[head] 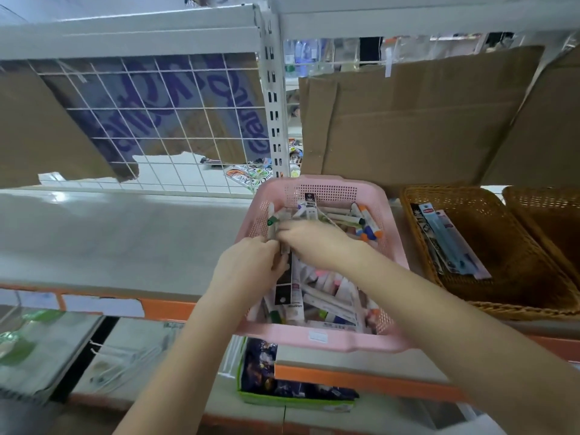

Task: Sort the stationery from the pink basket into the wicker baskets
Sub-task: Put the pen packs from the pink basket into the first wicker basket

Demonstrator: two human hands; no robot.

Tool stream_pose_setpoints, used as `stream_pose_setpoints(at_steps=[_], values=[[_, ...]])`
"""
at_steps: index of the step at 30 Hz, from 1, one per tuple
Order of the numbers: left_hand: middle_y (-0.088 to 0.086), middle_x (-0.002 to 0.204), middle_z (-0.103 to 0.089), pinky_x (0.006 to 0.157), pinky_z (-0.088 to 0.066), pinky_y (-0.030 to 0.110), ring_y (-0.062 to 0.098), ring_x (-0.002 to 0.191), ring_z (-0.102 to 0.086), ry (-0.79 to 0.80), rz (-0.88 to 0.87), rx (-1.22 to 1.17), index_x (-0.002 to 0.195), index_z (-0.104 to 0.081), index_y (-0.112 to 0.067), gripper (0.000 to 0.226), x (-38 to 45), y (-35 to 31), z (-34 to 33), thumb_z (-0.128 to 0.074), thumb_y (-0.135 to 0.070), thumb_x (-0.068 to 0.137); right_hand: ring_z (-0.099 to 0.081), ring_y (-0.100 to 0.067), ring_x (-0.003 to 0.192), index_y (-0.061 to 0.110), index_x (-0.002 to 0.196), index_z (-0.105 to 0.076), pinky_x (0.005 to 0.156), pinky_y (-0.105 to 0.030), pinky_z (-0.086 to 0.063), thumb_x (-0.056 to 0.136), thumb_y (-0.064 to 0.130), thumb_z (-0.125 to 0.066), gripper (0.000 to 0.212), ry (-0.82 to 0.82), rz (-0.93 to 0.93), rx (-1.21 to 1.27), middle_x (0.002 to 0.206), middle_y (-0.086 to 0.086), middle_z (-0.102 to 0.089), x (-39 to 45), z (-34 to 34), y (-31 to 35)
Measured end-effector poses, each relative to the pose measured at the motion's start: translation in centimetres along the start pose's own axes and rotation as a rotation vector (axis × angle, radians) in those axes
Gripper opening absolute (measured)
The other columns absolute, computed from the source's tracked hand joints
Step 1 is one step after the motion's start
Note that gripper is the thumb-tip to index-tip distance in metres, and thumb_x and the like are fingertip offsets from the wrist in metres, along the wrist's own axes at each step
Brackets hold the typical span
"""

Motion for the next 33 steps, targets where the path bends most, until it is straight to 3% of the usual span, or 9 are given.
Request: stream_pose_setpoints(at_steps=[3, 6, 15, 19, 22, 26, 30, 33], values=[[0.002, 0.093, -0.061, 0.064, -0.029, 0.03, 0.024, 0.093, -0.056, -0.006, -0.044, -0.054, 0.094, -0.059, -0.016, 0.031, -0.2, -0.1, 0.2, -0.038, -0.039, 0.097, -0.055, -0.026, 0.105, 0.012, 0.119, -0.058, 0.077, -0.042, -0.051, 0.085, -0.006, -0.045, 0.041, 0.037, 0.006, -0.046, 0.123, -0.005, -0.048, 0.7, -0.4, 0.2], [0.002, 0.094, -0.061, 0.066, -0.031, 0.03, 0.023, 0.094, -0.056, -0.013, -0.085, -0.091, 0.095, -0.058, -0.016, 0.031, -0.5, -0.1, 0.2, -0.038, -0.039, 0.097, -0.055, -0.025, 0.104, 0.015, 0.119, -0.059, 0.067, -0.034, -0.046, 0.085, -0.005, -0.048, 0.041, 0.003, 0.001, -0.095, 0.121, -0.004, -0.05, 0.4, 0.0, 0.2], [0.001, 0.09, -0.059, 0.066, -0.033, 0.03, 0.024, 0.091, -0.056, -0.01, -0.156, -0.195, 0.09, -0.058, -0.017, 0.027, -1.2, 0.0, 0.5, -0.041, -0.037, 0.098, -0.05, -0.023, 0.115, 0.011, 0.114, -0.058, 0.083, -0.036, -0.048, 0.088, 0.006, -0.054, 0.027, -0.09, -0.122, -0.142, 0.122, -0.005, -0.055, -3.0, 1.3, -1.5], [-0.002, 0.078, -0.049, 0.063, -0.031, 0.029, 0.024, 0.083, -0.056, -0.026, -0.173, -0.304, 0.079, -0.048, -0.02, 0.024, -1.1, -0.2, 1.2, -0.043, -0.035, 0.097, -0.057, -0.021, 0.101, 0.011, 0.102, -0.063, 0.078, -0.031, -0.042, 0.091, 0.022, -0.06, 0.016, -0.315, -0.36, 0.148, 0.104, -0.003, -0.063, -5.5, 3.7, -3.5], [-0.005, 0.075, -0.05, 0.062, -0.037, 0.029, 0.02, 0.075, -0.055, -0.014, -0.185, -0.4, 0.077, -0.048, -0.021, 0.028, -0.7, -0.5, 1.8, -0.042, -0.039, 0.097, -0.062, -0.012, 0.082, 0.01, 0.093, -0.067, 0.072, -0.029, -0.048, 0.089, 0.023, -0.064, 0.015, -0.458, -0.47, 0.434, 0.088, 0.003, -0.067, -7.0, 4.9, -3.1], [-0.011, 0.076, -0.052, 0.063, -0.044, 0.029, 0.008, 0.068, -0.051, 0.011, -0.138, -0.52, 0.079, -0.052, -0.025, 0.029, 0.0, -0.8, 2.2, -0.047, -0.052, 0.089, -0.063, 0.0, 0.077, 0.013, 0.093, -0.07, 0.072, -0.021, -0.05, 0.091, 0.018, -0.062, 0.009, -0.418, -0.433, 0.671, 0.083, 0.011, -0.067, -7.1, 4.7, -0.7], [-0.006, 0.079, -0.059, 0.066, -0.05, 0.035, 0.014, 0.071, -0.057, 0.018, -0.044, -0.594, 0.093, -0.053, -0.02, 0.048, 0.4, -0.3, 1.9, -0.05, -0.065, 0.074, -0.067, -0.014, 0.079, 0.023, 0.08, -0.067, 0.074, -0.033, -0.054, 0.089, 0.01, -0.063, 0.016, -0.379, -0.401, 0.819, 0.08, 0.003, -0.067, -6.9, 4.7, 0.5], [-0.013, 0.09, -0.065, 0.074, -0.052, 0.033, 0.008, 0.082, -0.062, 0.098, -0.072, -0.901, 0.102, -0.056, -0.032, 0.035, 0.6, -0.5, 1.6, -0.058, -0.05, 0.071, -0.066, -0.004, 0.074, 0.03, 0.076, -0.066, 0.068, -0.023, -0.054, 0.088, 0.009, -0.065, 0.024, -0.36, -0.359, 0.863, 0.077, 0.011, -0.066, -6.7, 4.8, 1.2]])
Point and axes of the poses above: each hand's wrist, its own x-axis towards the middle knuckle, its own z-axis out of the back of the hand, y = z × x, the point moved 5 cm from there along x, towards the middle knuckle
